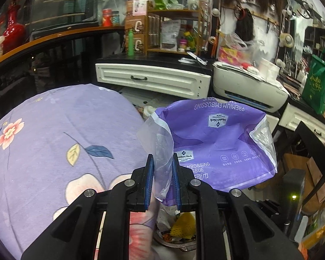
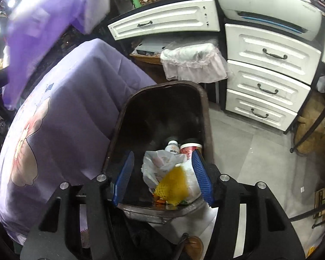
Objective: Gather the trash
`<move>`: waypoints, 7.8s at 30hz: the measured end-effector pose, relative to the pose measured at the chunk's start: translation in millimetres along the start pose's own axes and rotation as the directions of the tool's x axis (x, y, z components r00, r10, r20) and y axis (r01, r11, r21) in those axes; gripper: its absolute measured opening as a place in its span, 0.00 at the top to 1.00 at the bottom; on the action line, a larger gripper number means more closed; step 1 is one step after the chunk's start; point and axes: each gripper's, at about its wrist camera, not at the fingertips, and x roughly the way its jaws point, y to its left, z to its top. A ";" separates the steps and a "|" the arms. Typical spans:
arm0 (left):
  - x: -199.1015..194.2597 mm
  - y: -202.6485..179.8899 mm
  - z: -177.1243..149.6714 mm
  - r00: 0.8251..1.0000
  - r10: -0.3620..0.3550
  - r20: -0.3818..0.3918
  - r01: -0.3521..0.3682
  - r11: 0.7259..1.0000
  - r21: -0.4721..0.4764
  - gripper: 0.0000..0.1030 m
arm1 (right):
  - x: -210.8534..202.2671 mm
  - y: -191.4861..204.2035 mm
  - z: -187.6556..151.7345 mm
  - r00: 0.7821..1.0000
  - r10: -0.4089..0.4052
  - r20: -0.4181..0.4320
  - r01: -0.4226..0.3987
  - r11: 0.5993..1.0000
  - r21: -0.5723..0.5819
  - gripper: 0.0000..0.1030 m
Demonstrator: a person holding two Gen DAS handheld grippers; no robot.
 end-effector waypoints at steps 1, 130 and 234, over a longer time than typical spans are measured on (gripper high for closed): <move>1.5 -3.4 -0.1 1.000 -0.005 -0.003 0.006 1.000 0.007 0.84 | -4.7 -3.2 -1.0 1.000 -0.008 0.006 0.008 1.000 0.003 0.46; -261.2 74.3 -115.9 0.881 0.327 0.342 -0.265 0.940 -0.217 0.05 | -269.6 170.3 -112.3 0.832 0.064 0.551 0.074 0.971 -0.225 0.06; -235.0 84.7 -119.7 0.909 0.322 0.263 -0.278 0.942 -0.190 0.05 | -260.3 164.6 -112.8 0.847 0.066 0.527 0.069 0.971 -0.231 0.06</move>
